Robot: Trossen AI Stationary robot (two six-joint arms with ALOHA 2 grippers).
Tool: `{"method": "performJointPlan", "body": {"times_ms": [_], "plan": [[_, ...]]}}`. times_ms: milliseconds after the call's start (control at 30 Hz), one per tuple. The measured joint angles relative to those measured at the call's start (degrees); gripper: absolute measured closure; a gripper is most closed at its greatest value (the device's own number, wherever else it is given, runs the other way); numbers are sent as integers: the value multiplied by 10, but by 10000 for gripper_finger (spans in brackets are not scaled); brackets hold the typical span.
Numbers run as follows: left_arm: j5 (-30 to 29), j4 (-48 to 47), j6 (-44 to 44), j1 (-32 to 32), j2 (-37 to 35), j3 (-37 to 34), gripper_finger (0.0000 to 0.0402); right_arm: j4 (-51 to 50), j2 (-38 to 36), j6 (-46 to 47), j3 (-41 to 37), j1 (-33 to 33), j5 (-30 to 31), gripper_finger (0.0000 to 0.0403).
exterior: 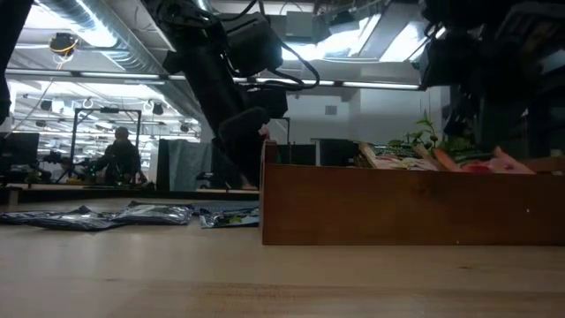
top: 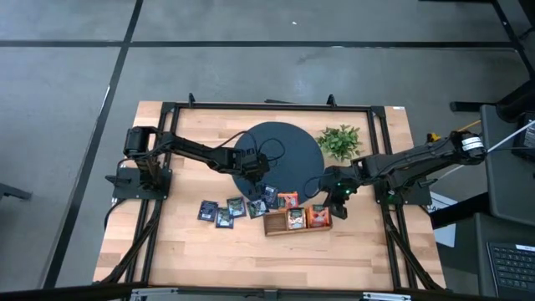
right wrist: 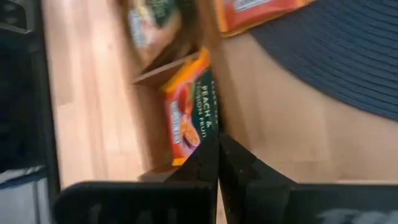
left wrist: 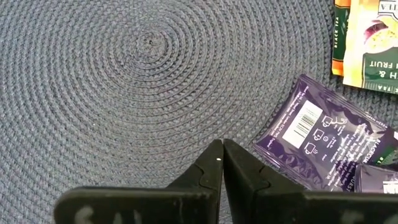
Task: Pick & Place Tea
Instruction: Put the orange tea bag into the right section of the wooden organizer
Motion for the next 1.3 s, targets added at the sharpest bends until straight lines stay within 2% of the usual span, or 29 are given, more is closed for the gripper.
{"method": "performJointPlan", "body": {"times_ms": [300, 533, 700, 800, 1167, 1300], "plan": [[0, 4, 0, 0, 0, 0, 392, 15, 0, 44, -4, 0, 8, 359], [2, 30, 0, 0, 0, 0, 389, 13, 0, 74, -4, -2, -33, 303], [65, 104, 15, -2, 0, 0, 394, 14, 0, 39, 12, -14, -32, 273], [95, 132, 37, -12, 0, 0, 398, 13, 0, 18, 27, -26, -24, 270], [90, 133, 51, -37, 0, 0, 395, 41, 0, -10, 41, -34, -8, 269], [89, 132, 51, -37, 0, 0, 399, 32, 0, -47, 41, -29, -11, 269]]}}
